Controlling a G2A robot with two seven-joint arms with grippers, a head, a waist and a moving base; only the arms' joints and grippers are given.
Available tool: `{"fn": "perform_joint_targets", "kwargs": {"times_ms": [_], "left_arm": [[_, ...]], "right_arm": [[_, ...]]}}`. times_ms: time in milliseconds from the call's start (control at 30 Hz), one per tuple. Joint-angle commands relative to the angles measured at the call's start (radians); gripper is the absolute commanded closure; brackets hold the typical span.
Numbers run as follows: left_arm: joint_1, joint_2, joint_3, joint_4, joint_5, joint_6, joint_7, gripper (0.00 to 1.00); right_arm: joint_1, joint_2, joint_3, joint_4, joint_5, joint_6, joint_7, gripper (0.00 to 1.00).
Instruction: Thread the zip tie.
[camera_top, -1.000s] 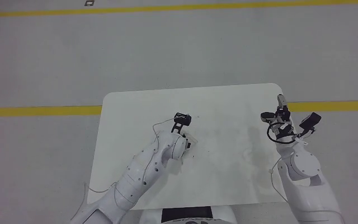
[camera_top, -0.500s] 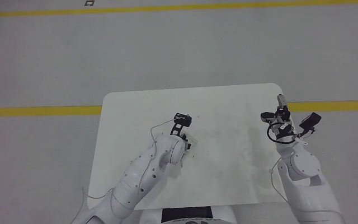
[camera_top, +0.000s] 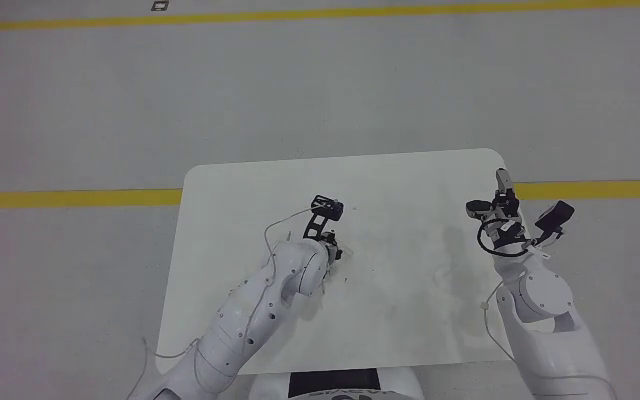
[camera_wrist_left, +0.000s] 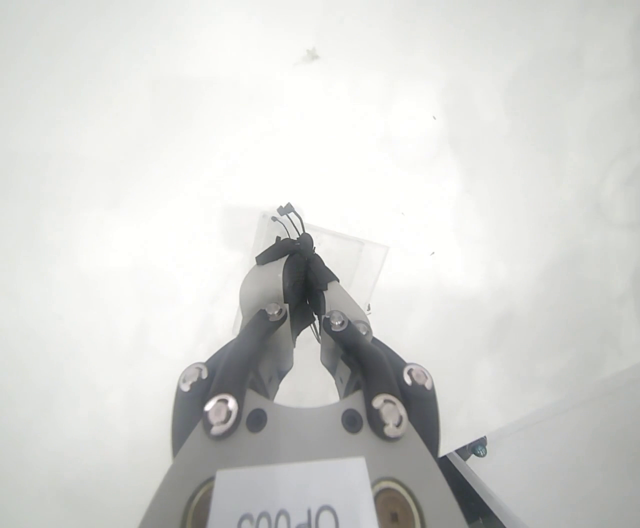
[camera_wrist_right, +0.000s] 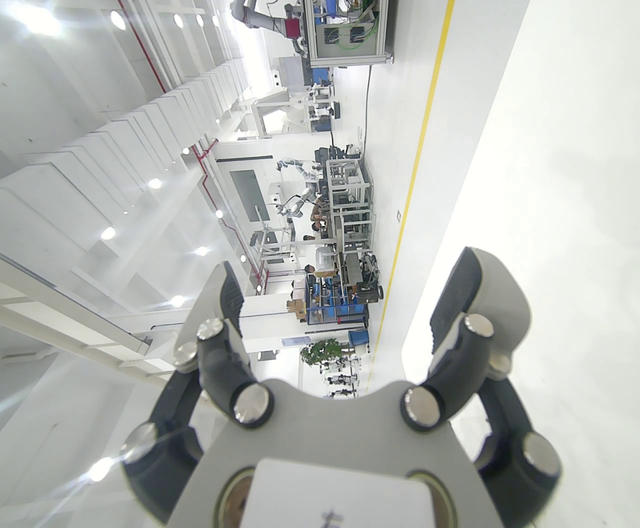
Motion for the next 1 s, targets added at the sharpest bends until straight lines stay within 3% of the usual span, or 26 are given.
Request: {"fn": "perform_joint_targets", "kwargs": {"times_ms": [0,233,267,333,567,800,967], "left_arm": [[-0.011,-0.002,0.004,0.022,-0.011,0.000,0.005,1.00],[-0.045,-0.010,0.017,0.076,-0.041,0.004,0.002,1.00],[-0.049,-0.010,0.019,0.081,-0.044,0.007,0.000,0.97],[-0.053,-0.011,0.021,0.087,-0.046,0.009,-0.003,0.80],[-0.060,-0.012,0.025,0.104,-0.059,0.013,-0.002,0.73],[-0.062,-0.011,0.028,0.104,-0.065,0.014,-0.002,0.75],[-0.051,-0.008,0.033,0.079,-0.060,0.014,-0.002,0.77]], "right_arm": [[0.000,0.000,0.000,0.000,0.000,0.000,0.000,0.00],[0.000,0.000,0.000,0.000,0.000,0.000,0.000,0.00],[0.000,0.000,0.000,0.000,0.000,0.000,0.000,0.00],[0.000,0.000,0.000,0.000,0.000,0.000,0.000,0.00],[0.000,0.000,0.000,0.000,0.000,0.000,0.000,0.00],[0.000,0.000,0.000,0.000,0.000,0.000,0.000,0.00],[0.000,0.000,0.000,0.000,0.000,0.000,0.000,0.00]]}}
